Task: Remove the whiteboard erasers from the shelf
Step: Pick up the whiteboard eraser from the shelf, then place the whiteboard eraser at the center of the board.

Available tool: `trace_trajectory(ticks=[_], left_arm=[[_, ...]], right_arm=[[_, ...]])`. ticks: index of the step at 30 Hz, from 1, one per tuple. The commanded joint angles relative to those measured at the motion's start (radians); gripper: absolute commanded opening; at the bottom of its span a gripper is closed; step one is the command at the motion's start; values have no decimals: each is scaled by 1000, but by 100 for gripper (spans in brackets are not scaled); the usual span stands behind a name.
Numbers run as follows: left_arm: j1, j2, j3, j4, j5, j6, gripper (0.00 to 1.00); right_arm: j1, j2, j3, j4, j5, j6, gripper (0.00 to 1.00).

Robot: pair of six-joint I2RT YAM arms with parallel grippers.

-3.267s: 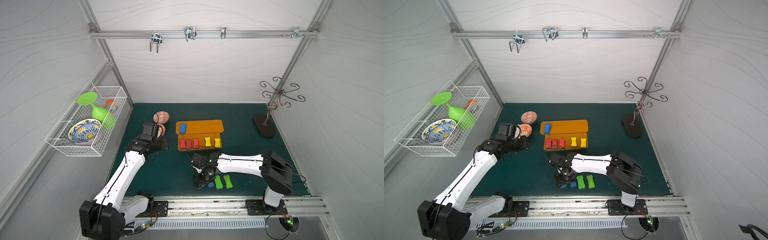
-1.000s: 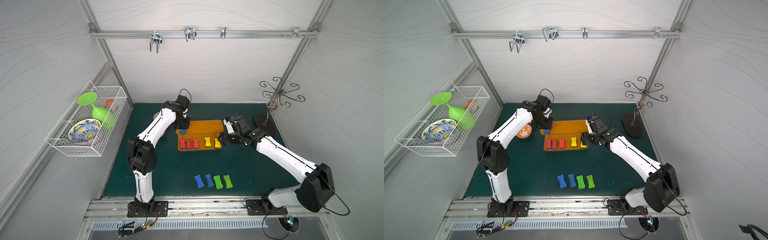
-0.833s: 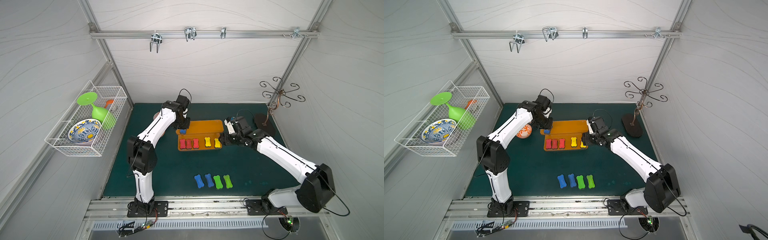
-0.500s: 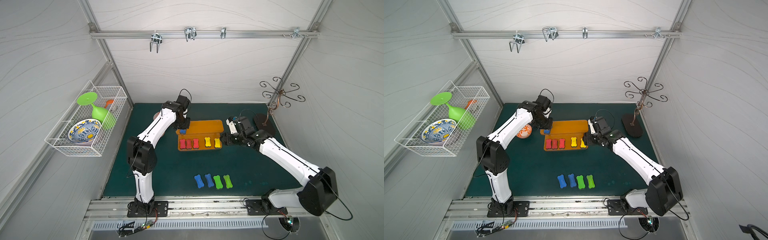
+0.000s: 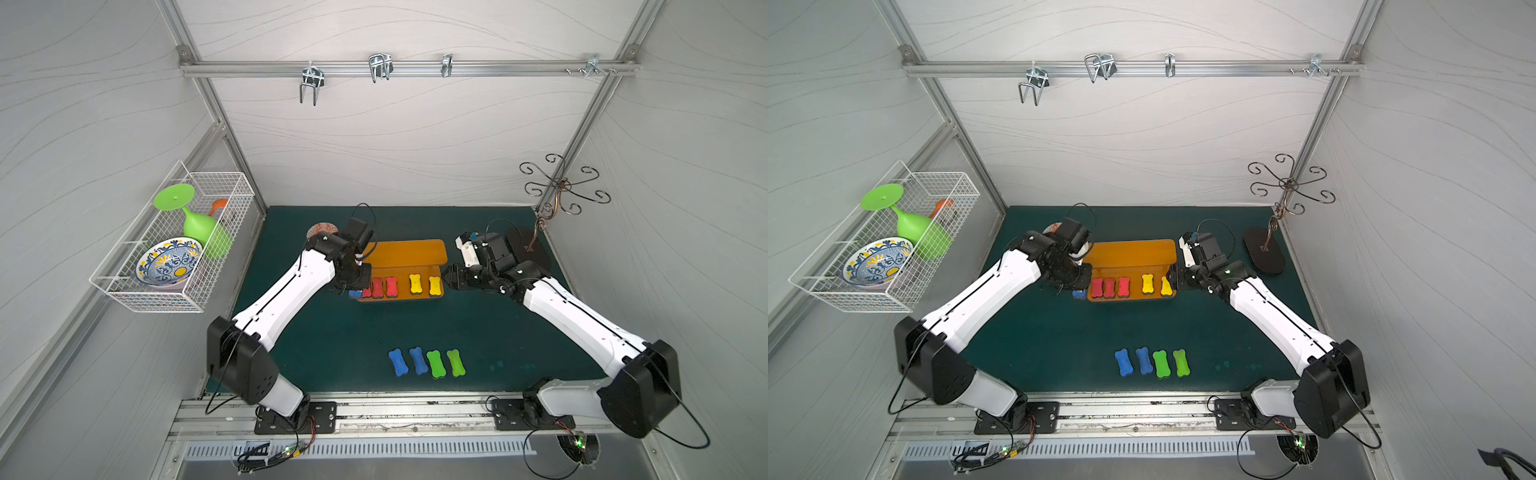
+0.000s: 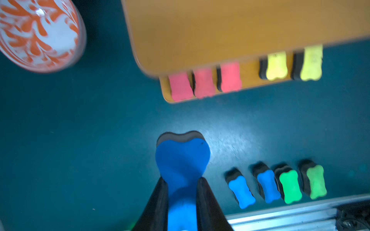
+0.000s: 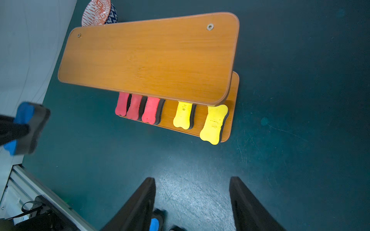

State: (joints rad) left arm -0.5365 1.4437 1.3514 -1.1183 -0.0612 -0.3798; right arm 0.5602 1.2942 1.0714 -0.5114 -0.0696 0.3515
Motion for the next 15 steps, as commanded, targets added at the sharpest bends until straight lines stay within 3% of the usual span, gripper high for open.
trace_trajectory(ticks=[1,10,15], left_arm=[[-63,-105,-162,64,-19,-152,1],[-221,-308,-539,263,-74,-327,0],[-258,-333,-656,371,-75,-351,0]], right_arm=[[-5,-47,-20,22,-32,12,63],[28,-93,-72,42,-65,-2,63],[32,-92,-84,56,-81,0,64]])
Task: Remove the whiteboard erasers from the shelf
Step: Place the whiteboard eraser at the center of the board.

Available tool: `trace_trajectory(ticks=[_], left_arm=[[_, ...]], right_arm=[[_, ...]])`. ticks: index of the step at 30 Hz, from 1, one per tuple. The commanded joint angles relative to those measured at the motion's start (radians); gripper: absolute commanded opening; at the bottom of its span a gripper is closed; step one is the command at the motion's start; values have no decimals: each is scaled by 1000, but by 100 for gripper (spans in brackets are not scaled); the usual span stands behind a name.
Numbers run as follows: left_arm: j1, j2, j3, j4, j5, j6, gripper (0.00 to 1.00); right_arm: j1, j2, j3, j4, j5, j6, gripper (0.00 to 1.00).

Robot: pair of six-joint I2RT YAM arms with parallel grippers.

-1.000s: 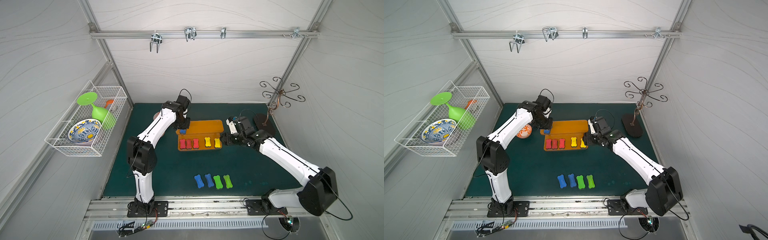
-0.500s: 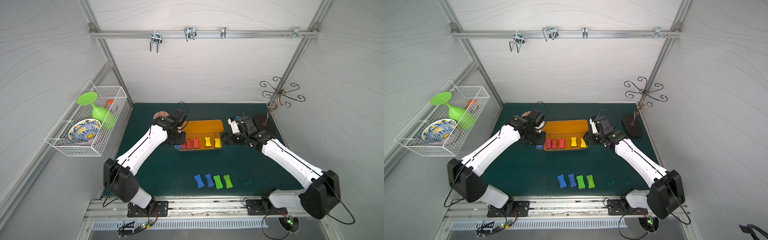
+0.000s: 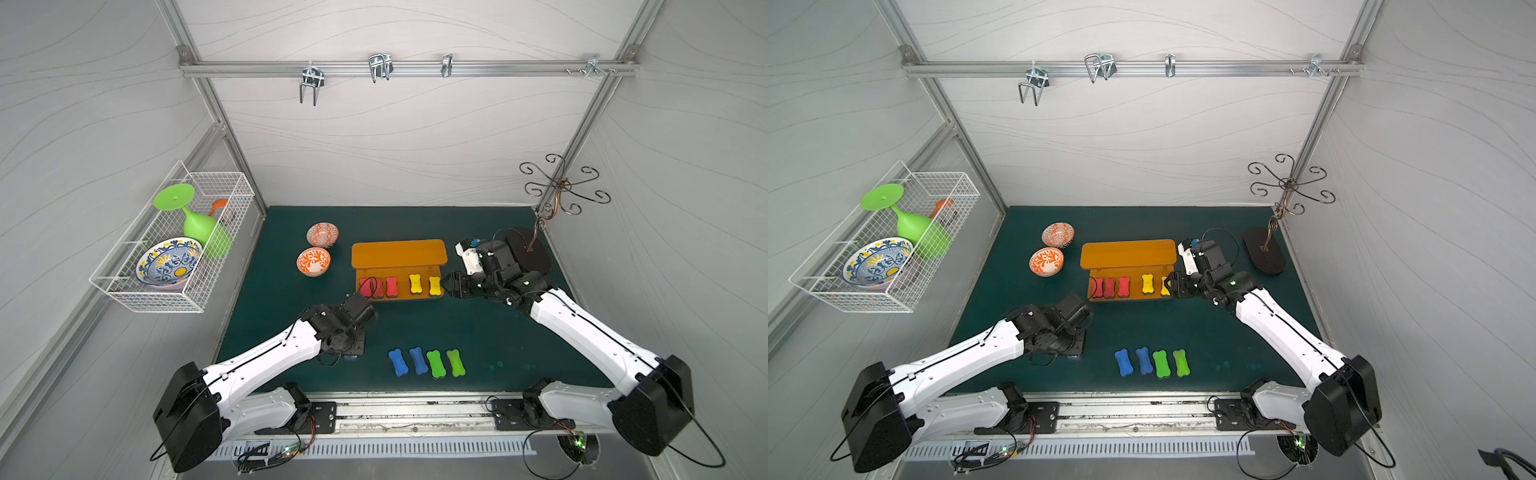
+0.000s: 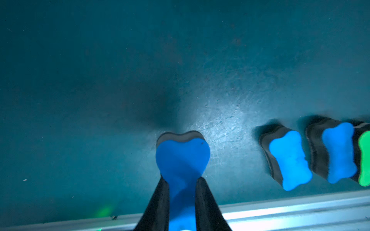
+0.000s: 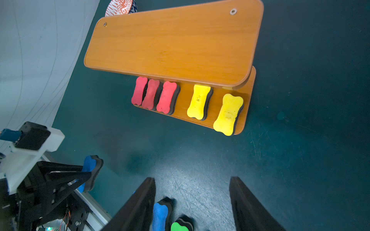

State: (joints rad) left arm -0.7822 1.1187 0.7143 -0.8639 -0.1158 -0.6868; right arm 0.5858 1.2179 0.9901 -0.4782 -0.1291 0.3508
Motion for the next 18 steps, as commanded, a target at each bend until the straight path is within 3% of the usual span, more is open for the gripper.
trace_trajectory(ticks=[1,7,18], left_arm=[[-17,-1,-27,139,-13,-42,0],[-96,69,-35,166,-23,-71,0],[-173,81,-78,201,-23,-146,1]], right_arm=[[9,-12,-2,25,-24,1,64],[11,-3,-2,29,-21,1,63],[10,-25,-18,39,-18,2,64]])
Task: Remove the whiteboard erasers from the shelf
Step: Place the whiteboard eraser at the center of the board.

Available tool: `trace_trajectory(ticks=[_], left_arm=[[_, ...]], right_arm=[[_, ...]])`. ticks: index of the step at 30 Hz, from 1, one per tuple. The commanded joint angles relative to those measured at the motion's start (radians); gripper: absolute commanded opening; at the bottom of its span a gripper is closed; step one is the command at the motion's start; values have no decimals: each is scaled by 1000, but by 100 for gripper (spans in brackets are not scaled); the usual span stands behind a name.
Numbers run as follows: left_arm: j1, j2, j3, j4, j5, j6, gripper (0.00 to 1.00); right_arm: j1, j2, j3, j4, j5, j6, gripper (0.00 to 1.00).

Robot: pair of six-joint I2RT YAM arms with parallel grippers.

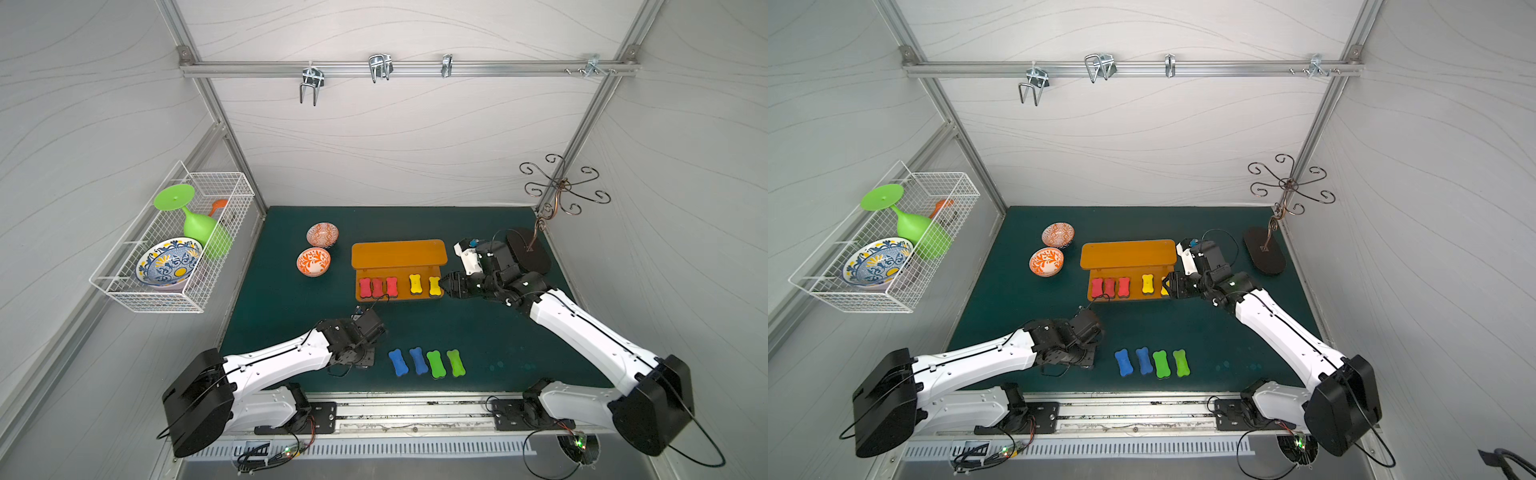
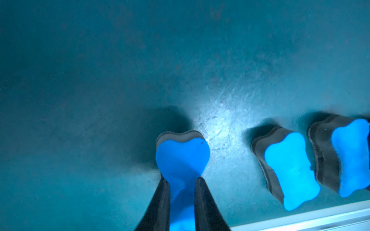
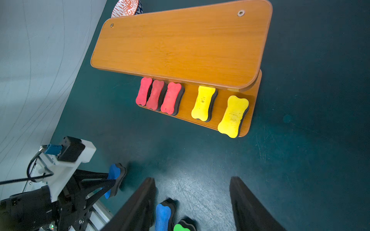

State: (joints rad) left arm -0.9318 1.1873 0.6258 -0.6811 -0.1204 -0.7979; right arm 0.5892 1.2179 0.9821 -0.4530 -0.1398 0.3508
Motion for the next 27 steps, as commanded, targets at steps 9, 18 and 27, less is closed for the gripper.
trace_trajectory(ticks=[9,18,27], left_arm=[[-56,49,14,26,-28,-67,4],[-59,107,41,65,-49,-65,6],[-58,99,29,89,-52,-54,23]], right_arm=[[7,-32,-16,20,-21,7,64],[7,-47,-22,18,-19,4,64],[13,-65,-45,46,0,-13,65]])
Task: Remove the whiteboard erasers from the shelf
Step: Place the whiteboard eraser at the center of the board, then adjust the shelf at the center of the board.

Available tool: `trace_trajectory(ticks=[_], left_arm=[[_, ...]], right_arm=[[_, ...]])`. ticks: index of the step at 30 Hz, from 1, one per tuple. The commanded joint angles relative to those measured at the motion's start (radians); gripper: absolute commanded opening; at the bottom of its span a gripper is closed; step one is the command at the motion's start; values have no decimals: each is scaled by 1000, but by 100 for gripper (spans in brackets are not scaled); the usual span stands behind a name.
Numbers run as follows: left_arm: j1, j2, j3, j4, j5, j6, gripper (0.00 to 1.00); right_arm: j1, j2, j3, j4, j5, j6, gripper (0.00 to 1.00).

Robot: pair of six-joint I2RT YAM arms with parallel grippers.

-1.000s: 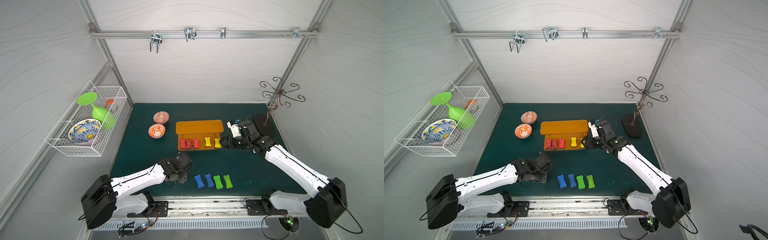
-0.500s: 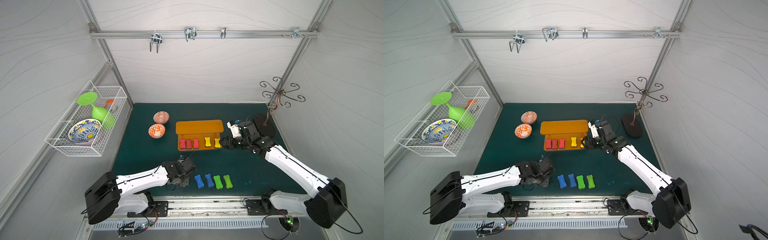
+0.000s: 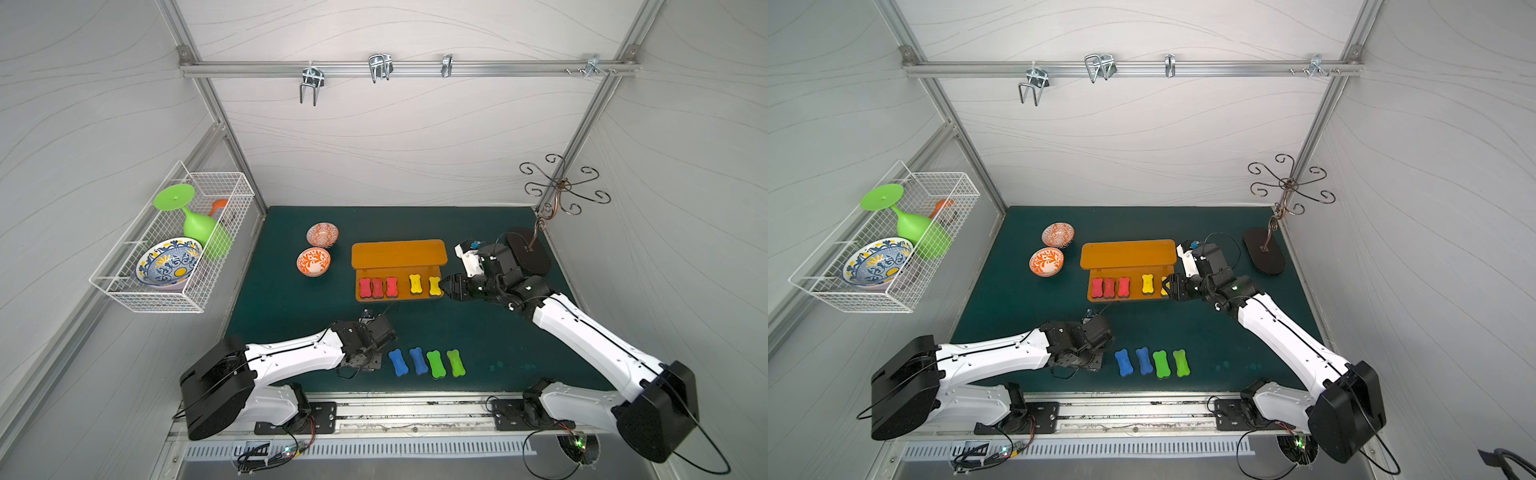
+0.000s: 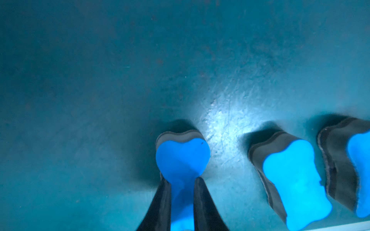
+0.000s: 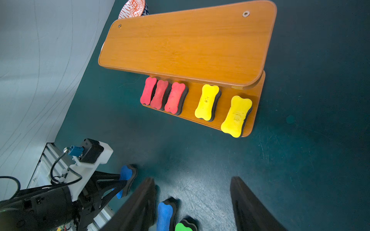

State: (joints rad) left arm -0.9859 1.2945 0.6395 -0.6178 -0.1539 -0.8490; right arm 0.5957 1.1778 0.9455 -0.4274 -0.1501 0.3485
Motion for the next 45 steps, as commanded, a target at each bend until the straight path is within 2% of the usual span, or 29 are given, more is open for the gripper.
trace_trajectory(ticks=[1,9,13,15,18,22,26,29,31,33,37,42,45], left_arm=[[-3,-16,10,27,-18,-1,27],[-4,-129,-14,10,-47,5,72],[-2,-224,18,-55,-114,25,83],[14,-267,53,-79,-126,46,85],[110,-306,116,-91,-51,103,85],[326,-303,243,-100,134,214,84],[560,-221,395,-124,303,324,84],[704,-133,488,-131,416,376,84],[780,-78,526,-116,481,388,84],[818,-33,548,-102,533,391,84],[825,68,585,-74,620,378,82],[824,111,538,48,686,326,81],[824,134,538,67,688,320,80]], right_arm=[[8,-24,-9,24,11,-12,65],[45,-19,-8,30,63,-61,69],[77,-26,-7,59,136,-87,73],[86,-30,-1,75,179,-99,75],[90,-25,11,108,242,-121,77],[77,34,66,128,287,-137,86],[56,134,182,88,327,-152,97],[8,193,227,103,273,-153,99],[-47,222,241,119,185,-129,99],[-89,250,259,113,104,-98,99],[-177,307,272,105,-64,-8,99],[-235,349,257,110,-173,47,97],[-235,367,259,118,-220,58,90]])
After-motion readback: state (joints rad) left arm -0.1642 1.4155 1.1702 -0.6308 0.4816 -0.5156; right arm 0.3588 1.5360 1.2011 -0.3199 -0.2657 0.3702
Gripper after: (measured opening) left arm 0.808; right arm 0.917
